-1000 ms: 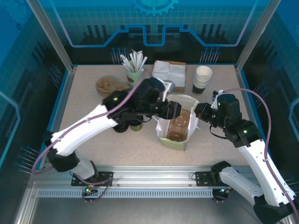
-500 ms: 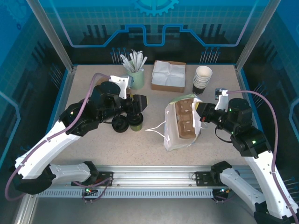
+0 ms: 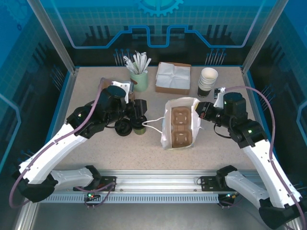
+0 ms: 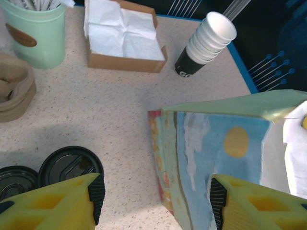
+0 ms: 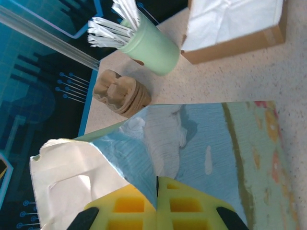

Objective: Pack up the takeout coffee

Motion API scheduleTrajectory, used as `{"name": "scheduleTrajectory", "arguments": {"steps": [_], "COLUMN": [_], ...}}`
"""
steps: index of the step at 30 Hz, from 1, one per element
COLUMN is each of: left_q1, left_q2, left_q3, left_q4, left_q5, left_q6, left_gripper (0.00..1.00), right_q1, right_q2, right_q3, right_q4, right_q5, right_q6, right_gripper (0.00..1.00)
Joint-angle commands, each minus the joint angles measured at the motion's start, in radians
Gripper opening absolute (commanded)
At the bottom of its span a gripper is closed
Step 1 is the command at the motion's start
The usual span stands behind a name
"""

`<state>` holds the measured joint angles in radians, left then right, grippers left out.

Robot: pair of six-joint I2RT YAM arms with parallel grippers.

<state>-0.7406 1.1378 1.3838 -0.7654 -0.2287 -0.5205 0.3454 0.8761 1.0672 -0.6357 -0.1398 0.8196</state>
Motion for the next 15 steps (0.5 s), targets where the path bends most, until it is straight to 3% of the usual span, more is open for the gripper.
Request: {"name": "scheduleTrajectory", "arguments": {"steps": [1, 7, 15], "left_q1": [0.019, 0.04, 0.064], "left_q2": [0.008, 0.034, 0.08], "left_q3": [-0.039, -0.081, -0.076], "left_q4": [-0.006, 0.009, 0.006], "left_q5": [-0.021, -0.002, 0.026], "left_q6": [0.014, 0.008, 0.036], "left_gripper": [0.62, 0.63, 0.66], "right_q1": [-0.018, -0.07, -0.175], "right_q2": [0.014, 0.072, 0.12], "right_q3": [-0.004, 0.021, 0.085], "right_q4": [0.007, -0.046, -0.152], "right_q5": [-0.012, 0.002, 0.016], "right_q6": [0.116, 0.119, -0.016], "right_gripper": [0.0, 0.0, 0.26]}}
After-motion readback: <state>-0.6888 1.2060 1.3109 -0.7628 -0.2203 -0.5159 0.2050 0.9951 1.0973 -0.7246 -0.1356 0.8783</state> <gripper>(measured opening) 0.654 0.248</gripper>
